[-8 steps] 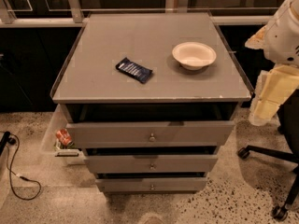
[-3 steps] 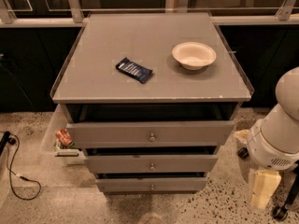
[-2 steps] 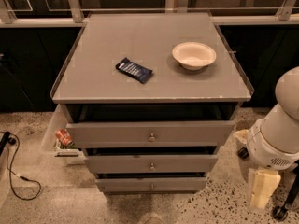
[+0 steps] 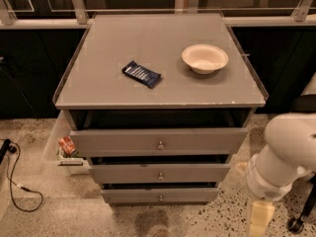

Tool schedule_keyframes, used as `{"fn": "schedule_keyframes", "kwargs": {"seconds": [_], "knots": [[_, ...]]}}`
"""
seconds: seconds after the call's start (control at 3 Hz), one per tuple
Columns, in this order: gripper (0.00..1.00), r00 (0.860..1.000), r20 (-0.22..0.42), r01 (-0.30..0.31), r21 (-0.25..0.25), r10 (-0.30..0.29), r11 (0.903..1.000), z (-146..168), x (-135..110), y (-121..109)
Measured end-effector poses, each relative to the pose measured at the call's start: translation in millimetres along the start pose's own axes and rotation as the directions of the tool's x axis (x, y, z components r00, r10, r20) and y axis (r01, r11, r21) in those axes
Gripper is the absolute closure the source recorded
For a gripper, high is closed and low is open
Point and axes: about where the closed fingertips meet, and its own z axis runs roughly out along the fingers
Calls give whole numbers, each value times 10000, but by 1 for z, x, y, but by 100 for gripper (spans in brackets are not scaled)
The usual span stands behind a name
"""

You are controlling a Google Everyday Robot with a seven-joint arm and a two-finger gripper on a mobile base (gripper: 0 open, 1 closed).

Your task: Open bottom drawer

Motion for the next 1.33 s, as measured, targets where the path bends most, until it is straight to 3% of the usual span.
{"fn": "schedule_keyframes", "kwargs": {"seconds": [0.67,1.0,1.33], "knots": [[0,9983,582,49,-321,-30,9995,125,16,-8],[0,9983,582,49,-322,-30,9995,125,16,-8],[0,9977,675,-9,-550,47,9985,147,18,-8]]}}
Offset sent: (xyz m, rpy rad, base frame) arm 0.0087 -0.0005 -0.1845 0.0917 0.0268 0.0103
